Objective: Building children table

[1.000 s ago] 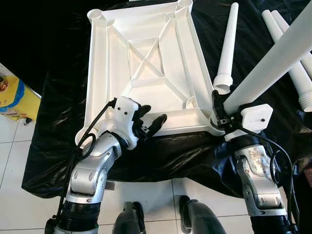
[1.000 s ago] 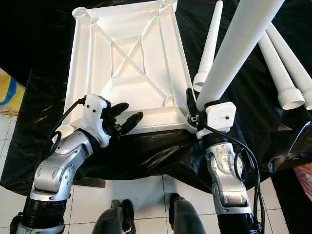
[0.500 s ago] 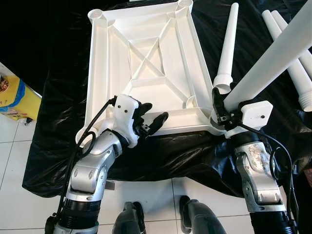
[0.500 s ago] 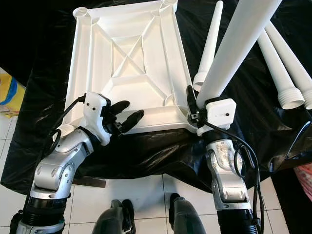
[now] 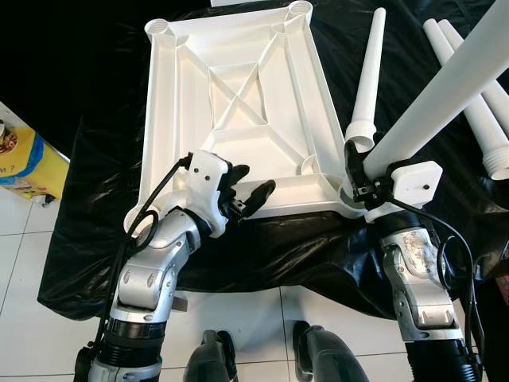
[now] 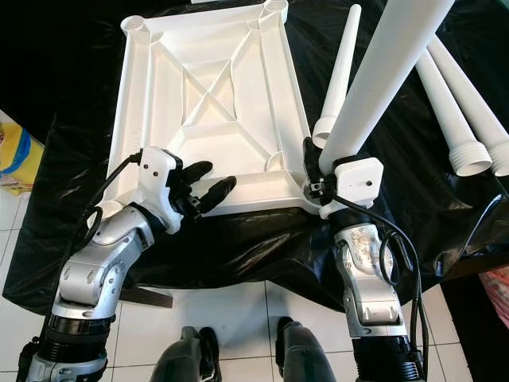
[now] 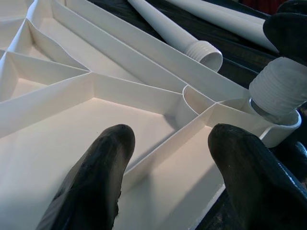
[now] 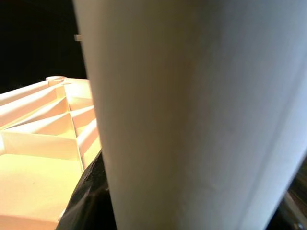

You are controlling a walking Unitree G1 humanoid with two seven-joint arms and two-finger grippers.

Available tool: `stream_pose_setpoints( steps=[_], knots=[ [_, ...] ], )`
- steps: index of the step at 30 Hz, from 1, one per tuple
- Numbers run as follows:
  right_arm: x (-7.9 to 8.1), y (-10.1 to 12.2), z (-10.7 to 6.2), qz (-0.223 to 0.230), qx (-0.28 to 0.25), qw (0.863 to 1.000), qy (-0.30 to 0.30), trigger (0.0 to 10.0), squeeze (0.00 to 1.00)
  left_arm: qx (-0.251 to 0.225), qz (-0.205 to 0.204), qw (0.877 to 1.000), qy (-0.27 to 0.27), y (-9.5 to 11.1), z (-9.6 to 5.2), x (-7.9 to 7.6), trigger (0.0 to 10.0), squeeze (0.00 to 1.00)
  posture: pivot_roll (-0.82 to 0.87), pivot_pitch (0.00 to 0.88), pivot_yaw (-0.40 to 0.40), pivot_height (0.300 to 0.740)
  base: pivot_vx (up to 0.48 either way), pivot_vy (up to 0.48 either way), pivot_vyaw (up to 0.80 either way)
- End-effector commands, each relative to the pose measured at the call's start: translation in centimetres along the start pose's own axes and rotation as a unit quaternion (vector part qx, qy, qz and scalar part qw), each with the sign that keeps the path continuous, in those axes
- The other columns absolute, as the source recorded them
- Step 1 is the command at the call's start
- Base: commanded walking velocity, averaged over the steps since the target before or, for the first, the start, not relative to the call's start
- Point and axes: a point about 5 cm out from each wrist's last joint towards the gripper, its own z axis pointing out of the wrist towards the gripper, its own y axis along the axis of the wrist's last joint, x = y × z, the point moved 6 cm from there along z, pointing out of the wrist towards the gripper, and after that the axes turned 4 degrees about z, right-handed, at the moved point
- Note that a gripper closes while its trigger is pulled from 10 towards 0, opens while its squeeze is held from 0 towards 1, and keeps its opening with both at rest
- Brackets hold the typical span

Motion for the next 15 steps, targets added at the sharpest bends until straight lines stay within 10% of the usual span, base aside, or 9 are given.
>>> stream_pose_setpoints(
  steps=[1,15],
  knots=[
    [0.34,0.01,-0.08,0.005,-0.005,1.000,0.004,10.0,0.00,0.011,0.004,1.000,0.022,-0.60,-0.07,0.40,10.0,0.00,-0.01,0.208,0.043,0.740,0.000,0.000,0.00],
    [0.69,0.30,0.18,0.008,-0.012,1.000,0.007,10.0,0.00,0.013,0.008,1.000,0.019,-0.81,-0.12,0.51,10.0,0.00,0.01,0.186,0.047,0.740,0.000,0.000,0.00]
  ],
)
